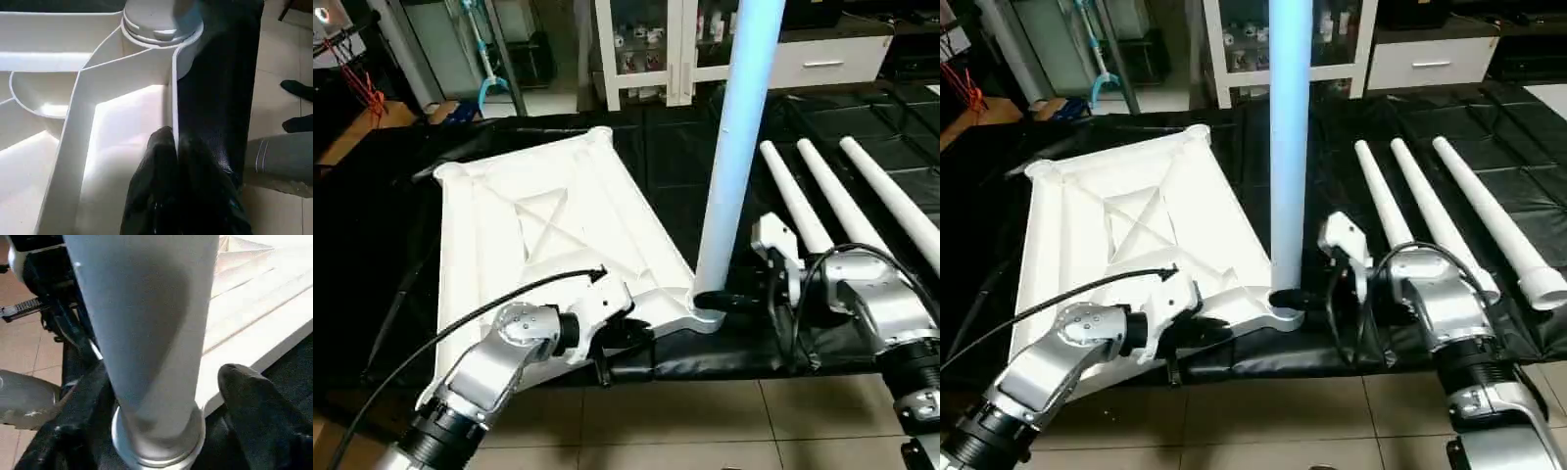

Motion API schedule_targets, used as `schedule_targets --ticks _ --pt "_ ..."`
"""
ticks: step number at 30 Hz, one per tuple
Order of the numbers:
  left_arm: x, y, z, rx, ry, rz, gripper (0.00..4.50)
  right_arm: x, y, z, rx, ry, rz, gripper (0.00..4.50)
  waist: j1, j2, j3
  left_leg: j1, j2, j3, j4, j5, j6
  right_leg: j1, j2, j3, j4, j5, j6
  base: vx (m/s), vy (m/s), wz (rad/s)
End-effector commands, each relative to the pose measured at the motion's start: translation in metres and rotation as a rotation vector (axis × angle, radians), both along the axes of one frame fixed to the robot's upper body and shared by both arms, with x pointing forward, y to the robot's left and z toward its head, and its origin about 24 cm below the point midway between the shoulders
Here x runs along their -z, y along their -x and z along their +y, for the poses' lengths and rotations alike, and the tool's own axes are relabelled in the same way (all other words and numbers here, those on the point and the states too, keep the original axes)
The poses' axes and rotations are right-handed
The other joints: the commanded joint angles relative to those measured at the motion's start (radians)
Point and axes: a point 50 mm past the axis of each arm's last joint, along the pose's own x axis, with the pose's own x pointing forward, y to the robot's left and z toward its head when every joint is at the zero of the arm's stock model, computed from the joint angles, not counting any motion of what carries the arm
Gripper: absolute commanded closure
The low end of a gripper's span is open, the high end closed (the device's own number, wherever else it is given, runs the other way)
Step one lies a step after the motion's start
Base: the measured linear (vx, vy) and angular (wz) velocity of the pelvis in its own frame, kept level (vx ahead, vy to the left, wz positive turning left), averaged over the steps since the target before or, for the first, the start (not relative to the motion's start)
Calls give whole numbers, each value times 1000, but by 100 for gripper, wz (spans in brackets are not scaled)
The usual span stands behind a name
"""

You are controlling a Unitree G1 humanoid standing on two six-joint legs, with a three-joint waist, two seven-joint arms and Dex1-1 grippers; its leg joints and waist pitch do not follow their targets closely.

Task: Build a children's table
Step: Rotate leg to tighten

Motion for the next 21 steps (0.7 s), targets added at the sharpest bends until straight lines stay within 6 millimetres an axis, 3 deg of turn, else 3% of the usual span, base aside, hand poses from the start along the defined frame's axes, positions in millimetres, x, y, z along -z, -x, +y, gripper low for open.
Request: schedule_targets --ticks 1,13,18,21 --pt "11 8 7 26 -47 64 450 0 0 -12 50 19 11 142 2 -24 -64 9 42 -18 -89 -195 105 44 -19 19 -65 -234 -223 0 0 0" --pt "10 8 4 34 -42 61 450 5 2 -10 28 7 55 237 2 -23 -64 8 43 -18 -89 -192 108 43 -18 18 -66 -246 -222 0 0 0" --pt "10 7 1 25 -39 40 450 9 0 -9 69 8 48 251 0 -22 -62 9 43 -19 -91 -221 96 41 -17 18 -70 -279 -213 0 0 0" --pt "8 2 -6 -2 -12 14 450 21 -4 -4 165 -8 45 254 -6 -21 -58 9 41 -18 -94 -257 79 37 -19 18 -76 -325 -202 0 0 0"
